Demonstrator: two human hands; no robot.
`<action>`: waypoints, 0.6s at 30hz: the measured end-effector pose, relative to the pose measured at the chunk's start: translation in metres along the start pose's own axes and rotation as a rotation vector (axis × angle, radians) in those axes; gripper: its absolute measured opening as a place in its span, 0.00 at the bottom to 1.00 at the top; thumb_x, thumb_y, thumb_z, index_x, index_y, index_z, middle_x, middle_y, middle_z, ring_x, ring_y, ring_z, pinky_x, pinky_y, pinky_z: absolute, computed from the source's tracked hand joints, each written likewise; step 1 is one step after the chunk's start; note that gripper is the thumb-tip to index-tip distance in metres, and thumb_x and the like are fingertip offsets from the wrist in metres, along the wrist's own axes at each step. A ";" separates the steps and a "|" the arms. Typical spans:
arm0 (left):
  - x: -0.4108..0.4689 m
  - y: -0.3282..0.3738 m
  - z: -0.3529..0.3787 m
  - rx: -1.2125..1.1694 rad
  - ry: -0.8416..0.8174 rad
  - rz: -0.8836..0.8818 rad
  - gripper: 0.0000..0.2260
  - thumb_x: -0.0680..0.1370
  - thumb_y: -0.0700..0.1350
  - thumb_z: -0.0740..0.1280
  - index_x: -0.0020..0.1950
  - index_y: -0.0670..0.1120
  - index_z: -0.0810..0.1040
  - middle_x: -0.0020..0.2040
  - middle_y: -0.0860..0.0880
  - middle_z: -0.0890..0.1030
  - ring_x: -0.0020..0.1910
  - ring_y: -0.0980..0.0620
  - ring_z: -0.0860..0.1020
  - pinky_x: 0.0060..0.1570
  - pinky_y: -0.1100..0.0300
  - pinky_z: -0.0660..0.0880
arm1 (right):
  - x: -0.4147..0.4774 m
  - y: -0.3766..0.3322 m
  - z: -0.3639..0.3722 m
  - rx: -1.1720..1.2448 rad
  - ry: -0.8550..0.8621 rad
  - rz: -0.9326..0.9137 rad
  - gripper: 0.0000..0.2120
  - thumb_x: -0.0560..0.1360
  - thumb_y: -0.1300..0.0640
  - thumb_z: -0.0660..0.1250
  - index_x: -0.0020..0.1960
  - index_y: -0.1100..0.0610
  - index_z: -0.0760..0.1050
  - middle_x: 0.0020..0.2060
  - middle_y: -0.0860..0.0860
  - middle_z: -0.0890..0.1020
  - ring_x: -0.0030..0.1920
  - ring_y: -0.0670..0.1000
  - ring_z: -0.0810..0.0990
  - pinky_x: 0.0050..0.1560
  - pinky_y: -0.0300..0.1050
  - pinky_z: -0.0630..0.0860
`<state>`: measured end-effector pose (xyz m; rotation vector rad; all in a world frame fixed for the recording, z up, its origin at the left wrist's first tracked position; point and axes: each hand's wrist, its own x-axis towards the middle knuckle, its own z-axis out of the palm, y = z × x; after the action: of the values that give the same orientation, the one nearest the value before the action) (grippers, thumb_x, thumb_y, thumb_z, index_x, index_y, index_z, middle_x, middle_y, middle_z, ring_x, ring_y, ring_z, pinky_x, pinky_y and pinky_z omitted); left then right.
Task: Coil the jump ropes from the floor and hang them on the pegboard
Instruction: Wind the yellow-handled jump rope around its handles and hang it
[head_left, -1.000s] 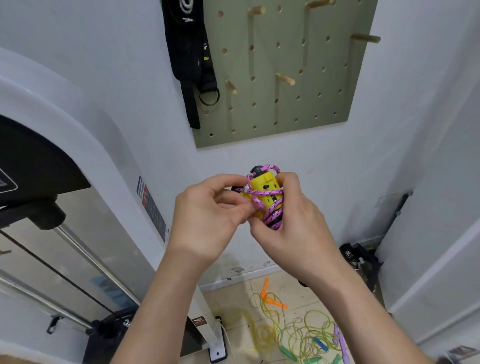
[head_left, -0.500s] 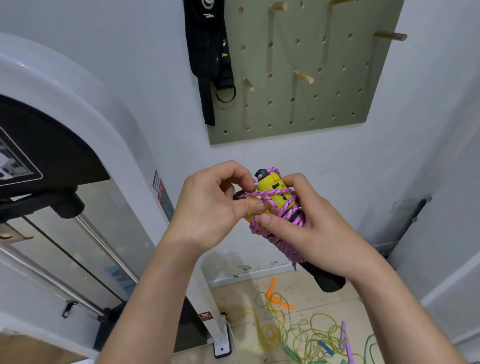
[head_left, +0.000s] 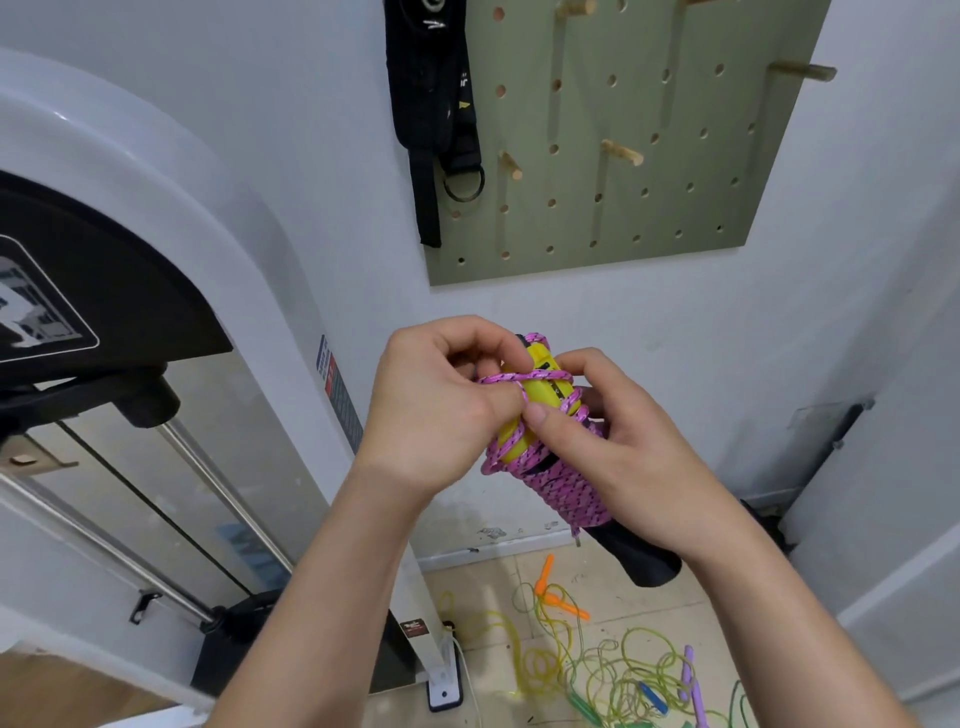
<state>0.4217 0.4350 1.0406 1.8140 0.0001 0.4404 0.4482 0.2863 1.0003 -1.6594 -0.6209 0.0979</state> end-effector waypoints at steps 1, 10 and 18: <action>-0.002 0.000 0.003 0.023 0.035 0.011 0.15 0.64 0.28 0.67 0.32 0.48 0.81 0.26 0.52 0.74 0.27 0.52 0.71 0.31 0.58 0.71 | 0.000 -0.001 0.003 -0.014 0.032 -0.001 0.13 0.71 0.43 0.68 0.52 0.46 0.74 0.40 0.51 0.84 0.41 0.57 0.83 0.44 0.63 0.79; -0.010 0.004 -0.016 0.423 -0.107 0.207 0.16 0.72 0.35 0.68 0.46 0.56 0.84 0.41 0.58 0.83 0.48 0.63 0.77 0.43 0.79 0.64 | -0.006 -0.009 -0.002 -0.526 0.185 0.033 0.10 0.74 0.43 0.63 0.50 0.47 0.68 0.28 0.43 0.79 0.29 0.43 0.76 0.28 0.37 0.65; -0.002 -0.003 -0.014 0.356 -0.250 0.053 0.07 0.73 0.37 0.72 0.43 0.49 0.82 0.35 0.53 0.84 0.37 0.58 0.82 0.42 0.61 0.79 | -0.005 -0.012 -0.010 -0.965 0.097 0.021 0.19 0.73 0.36 0.56 0.53 0.50 0.64 0.33 0.47 0.76 0.37 0.54 0.76 0.36 0.49 0.71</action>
<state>0.4161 0.4487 1.0405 2.2143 -0.1506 0.2580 0.4444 0.2757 1.0121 -2.5775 -0.6117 -0.3169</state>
